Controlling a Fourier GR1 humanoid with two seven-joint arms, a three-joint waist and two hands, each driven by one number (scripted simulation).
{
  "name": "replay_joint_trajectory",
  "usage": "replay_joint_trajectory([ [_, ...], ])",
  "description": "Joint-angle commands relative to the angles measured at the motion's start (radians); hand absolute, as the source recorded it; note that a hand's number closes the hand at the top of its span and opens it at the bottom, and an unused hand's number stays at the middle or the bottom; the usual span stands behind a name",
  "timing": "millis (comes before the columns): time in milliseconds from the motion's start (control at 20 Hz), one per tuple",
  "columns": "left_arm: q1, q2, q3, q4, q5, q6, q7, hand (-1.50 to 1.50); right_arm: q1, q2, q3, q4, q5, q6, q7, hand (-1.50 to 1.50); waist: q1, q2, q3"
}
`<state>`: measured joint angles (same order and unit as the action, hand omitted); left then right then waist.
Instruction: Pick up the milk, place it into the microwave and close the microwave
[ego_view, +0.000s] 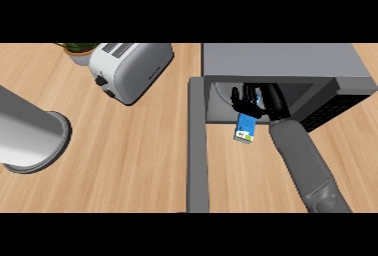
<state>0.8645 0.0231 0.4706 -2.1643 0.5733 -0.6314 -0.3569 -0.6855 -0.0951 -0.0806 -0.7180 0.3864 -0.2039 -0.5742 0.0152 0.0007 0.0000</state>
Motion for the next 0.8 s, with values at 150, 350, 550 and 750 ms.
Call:
replay_joint_trajectory([
  [150, -0.063, -0.002, 0.001, 0.039, -0.042, -0.015, 0.026, -1.5, -0.206, -0.048, -0.053, 0.247, 0.051, -0.102, 0.048, 1.5, 0.026, 0.012, 0.001],
  [350, -0.114, 0.014, -0.002, 0.091, -0.047, -0.01, 0.036, -1.5, -0.258, -0.034, -0.083, 0.372, 0.069, -0.228, 0.022, 1.5, 0.048, 0.024, 0.001],
  [550, -0.146, 0.034, -0.012, 0.087, -0.05, 0.005, 0.069, -1.5, -0.293, -0.031, -0.129, 0.431, 0.06, -0.359, 0.09, 1.5, 0.061, 0.034, 0.002],
  [750, -0.174, 0.037, -0.019, 0.089, -0.04, 0.012, 0.074, -1.5, -0.311, -0.085, -0.205, 0.447, 0.003, -0.395, 0.063, -1.5, 0.079, 0.046, 0.004],
])
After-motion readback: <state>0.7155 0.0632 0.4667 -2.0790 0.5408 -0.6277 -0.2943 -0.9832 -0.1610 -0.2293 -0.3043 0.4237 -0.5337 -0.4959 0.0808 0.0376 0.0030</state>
